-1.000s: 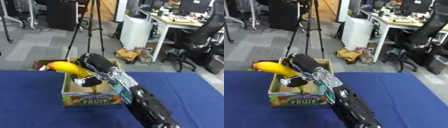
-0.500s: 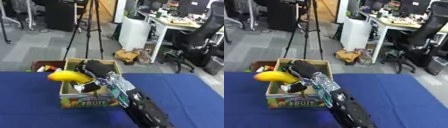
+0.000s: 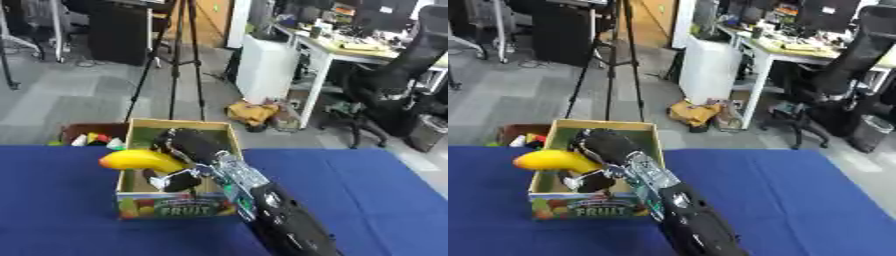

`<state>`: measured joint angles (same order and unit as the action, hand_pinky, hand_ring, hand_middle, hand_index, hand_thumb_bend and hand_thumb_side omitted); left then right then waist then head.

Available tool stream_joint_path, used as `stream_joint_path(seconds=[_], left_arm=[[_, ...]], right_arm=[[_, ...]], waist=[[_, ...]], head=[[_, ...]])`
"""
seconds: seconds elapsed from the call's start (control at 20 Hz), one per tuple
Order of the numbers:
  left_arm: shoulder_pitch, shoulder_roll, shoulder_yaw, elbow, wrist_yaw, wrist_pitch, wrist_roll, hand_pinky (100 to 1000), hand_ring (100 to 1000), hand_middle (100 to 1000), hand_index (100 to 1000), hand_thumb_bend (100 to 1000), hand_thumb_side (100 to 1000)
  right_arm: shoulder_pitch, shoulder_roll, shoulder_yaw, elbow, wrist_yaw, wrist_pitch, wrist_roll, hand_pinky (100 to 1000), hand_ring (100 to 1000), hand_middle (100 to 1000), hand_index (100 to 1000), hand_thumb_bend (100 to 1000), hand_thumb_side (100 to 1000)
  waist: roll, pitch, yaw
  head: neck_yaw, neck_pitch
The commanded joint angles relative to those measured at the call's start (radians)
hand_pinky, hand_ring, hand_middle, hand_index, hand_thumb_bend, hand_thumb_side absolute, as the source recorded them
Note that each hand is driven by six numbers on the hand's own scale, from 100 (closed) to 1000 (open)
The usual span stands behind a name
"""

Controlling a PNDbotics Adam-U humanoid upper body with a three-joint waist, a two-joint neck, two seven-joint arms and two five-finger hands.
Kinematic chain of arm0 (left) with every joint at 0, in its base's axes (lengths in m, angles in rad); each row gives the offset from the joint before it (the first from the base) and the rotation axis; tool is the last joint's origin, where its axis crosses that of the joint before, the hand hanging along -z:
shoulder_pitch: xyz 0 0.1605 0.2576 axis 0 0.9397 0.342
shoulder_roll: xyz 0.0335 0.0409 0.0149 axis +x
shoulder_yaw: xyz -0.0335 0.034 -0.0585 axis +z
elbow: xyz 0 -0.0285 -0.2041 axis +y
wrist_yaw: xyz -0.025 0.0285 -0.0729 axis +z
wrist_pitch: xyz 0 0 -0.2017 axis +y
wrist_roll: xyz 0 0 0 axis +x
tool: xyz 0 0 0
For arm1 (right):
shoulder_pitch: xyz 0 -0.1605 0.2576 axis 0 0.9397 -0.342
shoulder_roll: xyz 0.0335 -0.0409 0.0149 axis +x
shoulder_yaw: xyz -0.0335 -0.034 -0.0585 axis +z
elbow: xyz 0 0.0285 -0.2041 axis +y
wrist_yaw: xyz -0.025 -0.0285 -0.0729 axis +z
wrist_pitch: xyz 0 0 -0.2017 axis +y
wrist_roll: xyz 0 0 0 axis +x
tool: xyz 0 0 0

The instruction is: Pick up objects on the table and place them in the box.

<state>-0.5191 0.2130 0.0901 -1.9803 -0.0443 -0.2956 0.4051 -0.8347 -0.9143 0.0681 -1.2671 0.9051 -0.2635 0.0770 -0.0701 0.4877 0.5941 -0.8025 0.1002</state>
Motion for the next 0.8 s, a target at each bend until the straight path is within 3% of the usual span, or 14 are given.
stream_joint_path(seconds=[0.05,0.2,0.25,0.3,0.45,0.8], left_arm=[[-0.009,0.024,0.007,-0.02,0.005,0.004,0.002,426,637,611,857,100,976],[-0.008,0.027,0.007,-0.02,0.005,0.005,0.001,425,636,610,857,100,975],[-0.006,0.029,0.008,-0.02,0.004,0.006,0.001,425,636,610,856,100,964],[-0.005,0.03,0.008,-0.02,0.004,0.006,0.001,426,637,611,856,100,976],[-0.008,0.028,0.007,-0.02,0.004,0.005,-0.001,426,637,611,856,100,976],[-0.006,0.028,0.005,-0.02,0.004,0.005,-0.004,427,637,611,856,100,975]], right_arm=[[-0.008,-0.029,-0.013,0.006,-0.002,0.005,-0.01,394,512,429,522,100,571],[-0.011,-0.039,-0.027,0.008,-0.04,0.021,-0.008,381,499,411,525,100,561],[-0.012,-0.044,-0.031,0.005,-0.053,0.025,-0.008,381,499,410,524,100,608],[-0.014,-0.049,-0.033,-0.002,-0.069,0.026,-0.008,381,498,406,525,100,563],[-0.017,-0.057,-0.031,-0.019,-0.105,0.029,-0.005,382,499,404,527,100,565],[-0.029,-0.069,-0.024,-0.042,-0.12,0.024,-0.039,394,512,393,525,100,595]], waist=[[0.008,-0.018,-0.003],[0.011,-0.019,-0.006],[0.011,-0.02,-0.009],[0.011,-0.021,-0.011],[0.012,-0.024,-0.013],[0.011,-0.029,-0.012]], head=[[-0.003,-0.014],[-0.005,-0.013],[-0.003,-0.012],[-0.001,-0.011],[0.004,-0.015],[-0.004,-0.02]])
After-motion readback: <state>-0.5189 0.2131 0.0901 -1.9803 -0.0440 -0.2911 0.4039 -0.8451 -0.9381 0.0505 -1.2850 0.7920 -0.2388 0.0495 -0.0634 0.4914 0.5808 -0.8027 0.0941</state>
